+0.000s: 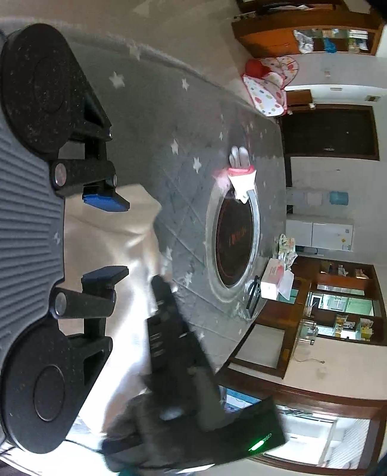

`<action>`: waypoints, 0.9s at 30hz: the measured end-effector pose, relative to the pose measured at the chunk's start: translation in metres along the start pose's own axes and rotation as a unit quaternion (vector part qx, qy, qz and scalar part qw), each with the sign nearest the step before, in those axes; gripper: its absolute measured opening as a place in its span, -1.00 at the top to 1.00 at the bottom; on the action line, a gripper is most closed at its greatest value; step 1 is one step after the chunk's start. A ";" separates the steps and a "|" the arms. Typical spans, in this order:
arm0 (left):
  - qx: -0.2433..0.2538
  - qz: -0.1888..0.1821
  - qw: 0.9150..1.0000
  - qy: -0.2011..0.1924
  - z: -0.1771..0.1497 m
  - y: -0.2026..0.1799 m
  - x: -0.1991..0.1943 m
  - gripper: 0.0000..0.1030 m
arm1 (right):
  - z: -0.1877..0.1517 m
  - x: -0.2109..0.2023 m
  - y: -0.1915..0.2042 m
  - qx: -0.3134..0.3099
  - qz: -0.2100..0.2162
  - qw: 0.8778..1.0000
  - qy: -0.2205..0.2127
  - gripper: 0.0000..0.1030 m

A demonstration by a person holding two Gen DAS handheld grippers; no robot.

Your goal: Fold clothes

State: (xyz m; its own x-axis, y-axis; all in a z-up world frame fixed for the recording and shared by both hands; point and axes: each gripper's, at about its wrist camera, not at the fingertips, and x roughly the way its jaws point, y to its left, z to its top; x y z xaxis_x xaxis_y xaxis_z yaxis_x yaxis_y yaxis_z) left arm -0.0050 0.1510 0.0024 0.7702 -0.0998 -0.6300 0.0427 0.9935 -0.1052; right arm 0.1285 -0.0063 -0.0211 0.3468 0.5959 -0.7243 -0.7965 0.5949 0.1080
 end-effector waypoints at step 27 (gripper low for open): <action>-0.019 0.047 0.998 0.035 -0.001 0.006 0.046 0.39 | -0.107 -0.094 -0.031 0.059 -0.062 0.996 -0.015 0.63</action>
State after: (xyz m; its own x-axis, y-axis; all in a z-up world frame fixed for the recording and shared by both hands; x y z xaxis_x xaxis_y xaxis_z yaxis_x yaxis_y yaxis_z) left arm 0.0300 0.1526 -0.0280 0.7237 -0.0110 -0.6900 -0.0523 0.9961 -0.0708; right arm 0.0679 -0.1384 -0.0290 0.4548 0.5295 -0.7161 -0.6835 0.7230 0.1005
